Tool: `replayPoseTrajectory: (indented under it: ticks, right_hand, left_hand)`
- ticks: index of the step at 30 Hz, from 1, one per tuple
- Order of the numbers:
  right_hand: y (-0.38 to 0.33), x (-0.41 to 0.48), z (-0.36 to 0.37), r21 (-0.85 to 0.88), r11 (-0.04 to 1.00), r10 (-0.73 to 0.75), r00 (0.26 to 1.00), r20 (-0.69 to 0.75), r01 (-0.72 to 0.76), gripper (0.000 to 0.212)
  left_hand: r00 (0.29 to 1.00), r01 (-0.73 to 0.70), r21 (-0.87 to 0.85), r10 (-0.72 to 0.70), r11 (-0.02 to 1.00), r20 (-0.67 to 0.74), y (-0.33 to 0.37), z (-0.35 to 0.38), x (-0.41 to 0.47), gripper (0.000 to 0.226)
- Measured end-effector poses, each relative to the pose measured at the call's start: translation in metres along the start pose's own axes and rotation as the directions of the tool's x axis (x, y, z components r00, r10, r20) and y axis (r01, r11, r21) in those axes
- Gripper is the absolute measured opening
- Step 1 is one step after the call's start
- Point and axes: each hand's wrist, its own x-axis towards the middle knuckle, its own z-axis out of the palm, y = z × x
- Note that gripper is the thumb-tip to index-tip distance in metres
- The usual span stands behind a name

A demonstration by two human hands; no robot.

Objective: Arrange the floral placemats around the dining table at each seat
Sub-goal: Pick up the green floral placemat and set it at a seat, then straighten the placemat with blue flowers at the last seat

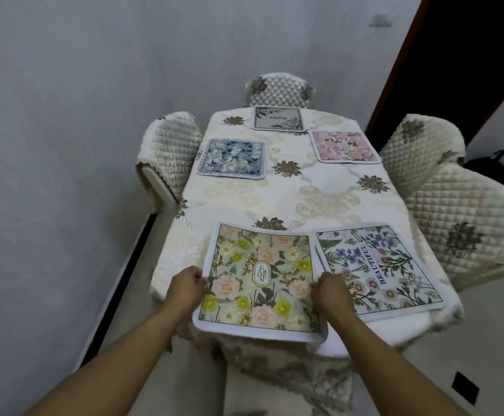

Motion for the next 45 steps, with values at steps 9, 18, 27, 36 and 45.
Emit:
replayPoseTrajectory:
  ticks: [9,18,27,36,45]
  right_hand:
    - [0.006,0.024,0.044,-0.034,0.997,0.063,0.998,0.016,-0.062,0.016]
    - [0.002,0.015,0.051,-0.162,0.984,0.07,0.996,-0.054,-0.078,0.016]
    - [-0.016,-0.028,-0.033,-0.412,0.905,-0.133,0.99,-0.042,0.104,0.025]
    - [0.033,-0.109,-0.166,-0.496,0.831,-0.327,0.943,-0.068,0.252,0.028]
    - [0.182,-0.19,-0.247,-0.455,0.841,-0.381,0.918,-0.11,0.294,0.027]
  left_hand:
    - [0.997,0.014,0.061,-0.019,0.998,0.078,-0.029,0.036,0.042,0.017]
    - [0.999,-0.04,0.36,0.037,0.932,0.015,-0.024,0.046,0.039,0.034]
    - [0.956,-0.291,0.535,0.228,0.793,0.183,0.039,-0.012,0.01,0.035]
    - [0.877,-0.471,0.538,0.436,0.699,0.201,0.14,-0.05,-0.095,0.033]
    - [0.865,-0.468,0.62,0.468,0.629,0.178,0.209,0.022,-0.245,0.037]
